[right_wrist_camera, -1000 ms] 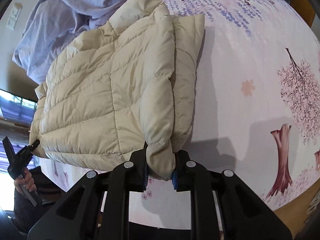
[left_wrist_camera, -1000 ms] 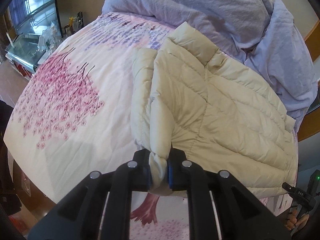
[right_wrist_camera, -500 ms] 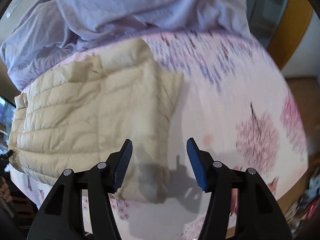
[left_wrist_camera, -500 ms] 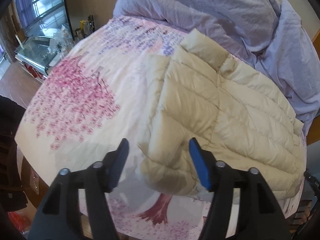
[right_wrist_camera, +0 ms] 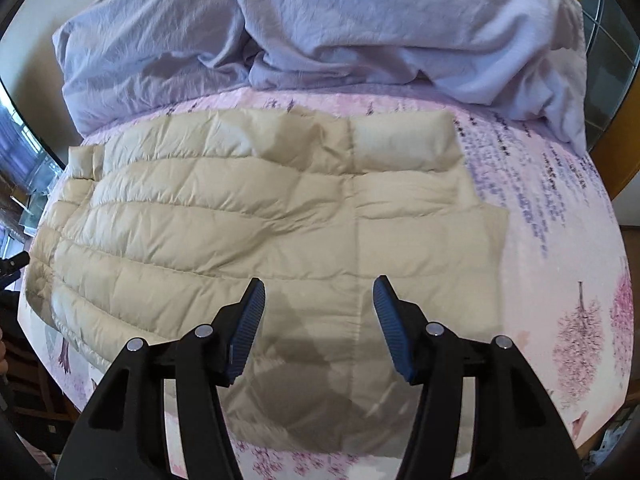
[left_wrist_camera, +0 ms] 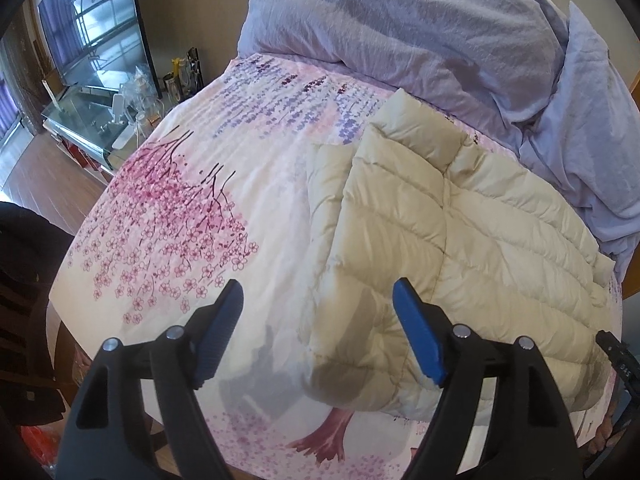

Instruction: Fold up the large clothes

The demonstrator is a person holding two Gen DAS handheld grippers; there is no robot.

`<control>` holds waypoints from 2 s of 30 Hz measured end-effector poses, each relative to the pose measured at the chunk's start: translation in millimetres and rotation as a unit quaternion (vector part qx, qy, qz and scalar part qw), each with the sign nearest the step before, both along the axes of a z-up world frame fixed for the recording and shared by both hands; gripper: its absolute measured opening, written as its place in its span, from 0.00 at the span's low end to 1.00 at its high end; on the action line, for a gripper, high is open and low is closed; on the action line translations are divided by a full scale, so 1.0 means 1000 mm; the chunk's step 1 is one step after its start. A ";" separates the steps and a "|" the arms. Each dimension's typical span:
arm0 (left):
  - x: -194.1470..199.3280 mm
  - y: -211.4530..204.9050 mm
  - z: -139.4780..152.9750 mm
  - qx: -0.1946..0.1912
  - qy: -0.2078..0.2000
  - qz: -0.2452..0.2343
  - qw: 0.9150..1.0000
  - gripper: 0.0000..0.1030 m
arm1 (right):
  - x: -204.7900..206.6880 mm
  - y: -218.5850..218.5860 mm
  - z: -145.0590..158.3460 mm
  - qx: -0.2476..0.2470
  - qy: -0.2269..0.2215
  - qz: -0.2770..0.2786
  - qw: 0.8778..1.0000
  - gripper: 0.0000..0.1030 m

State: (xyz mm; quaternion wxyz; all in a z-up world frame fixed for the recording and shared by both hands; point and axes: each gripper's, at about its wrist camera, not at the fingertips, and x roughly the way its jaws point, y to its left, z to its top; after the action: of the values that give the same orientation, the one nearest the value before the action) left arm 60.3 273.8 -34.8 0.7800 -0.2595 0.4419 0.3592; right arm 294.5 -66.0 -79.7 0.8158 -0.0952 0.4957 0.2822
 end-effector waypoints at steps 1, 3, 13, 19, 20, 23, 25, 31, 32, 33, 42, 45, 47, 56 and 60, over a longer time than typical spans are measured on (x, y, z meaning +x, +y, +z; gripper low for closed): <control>0.001 0.000 0.000 0.002 0.001 -0.001 1.000 0.75 | 0.001 0.002 -0.003 0.000 0.004 -0.002 1.000 0.57; 0.002 0.000 0.001 0.008 0.002 -0.003 1.000 0.75 | 0.000 0.002 -0.006 0.000 0.006 -0.004 1.000 0.57; 0.010 0.010 0.000 0.016 0.006 -0.005 1.000 0.75 | -0.003 0.018 -0.034 -0.022 0.013 -0.016 1.000 0.60; 0.020 0.021 -0.007 0.006 0.010 -0.007 1.000 0.75 | -0.005 0.025 -0.044 -0.036 0.007 -0.018 0.999 0.62; 0.023 0.025 -0.010 0.000 0.009 -0.009 1.000 0.75 | -0.005 0.025 -0.045 -0.037 0.007 -0.018 0.999 0.62; 0.029 0.032 -0.017 -0.019 0.006 -0.011 1.000 0.75 | -0.004 0.024 -0.046 -0.036 0.010 -0.018 0.999 0.62; 0.034 0.037 -0.023 -0.037 0.005 -0.016 0.999 0.75 | -0.003 0.023 -0.046 -0.035 0.012 -0.018 0.999 0.62; 0.041 0.048 -0.045 -0.077 0.002 -0.016 0.997 0.75 | -0.002 0.024 -0.046 -0.041 0.011 -0.017 0.999 0.62; 0.041 0.049 -0.048 -0.082 0.001 -0.015 0.997 0.75 | -0.002 0.023 -0.046 -0.041 0.010 -0.017 0.999 0.62; 0.041 0.050 -0.050 -0.085 0.001 -0.015 0.996 0.75 | -0.002 0.023 -0.046 -0.041 0.009 -0.017 0.999 0.62; 0.042 0.054 -0.075 -0.133 -0.011 -0.012 0.991 0.76 | 0.000 0.025 -0.047 -0.042 0.005 -0.015 0.999 0.62; 0.039 0.055 -0.078 -0.144 -0.023 -0.004 0.989 0.75 | 0.000 0.025 -0.047 -0.041 0.005 -0.015 0.999 0.62; 0.039 0.054 -0.079 -0.147 -0.030 -0.008 0.989 0.66 | 0.000 0.026 -0.048 -0.042 0.004 -0.016 0.999 0.63; 0.034 0.045 -0.079 -0.182 -0.065 -0.003 0.981 0.43 | 0.000 0.026 -0.048 -0.045 0.001 -0.016 0.999 0.63; 0.035 0.036 -0.073 -0.168 -0.059 -0.012 0.984 0.41 | 0.001 0.027 -0.048 -0.047 -0.001 -0.015 0.999 0.63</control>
State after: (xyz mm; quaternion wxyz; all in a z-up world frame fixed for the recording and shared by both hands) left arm 95.3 309.8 -107.3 0.7540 -0.4024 0.4526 0.2544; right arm 295.1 -38.8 -127.4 0.8150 -0.1266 0.5089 0.2466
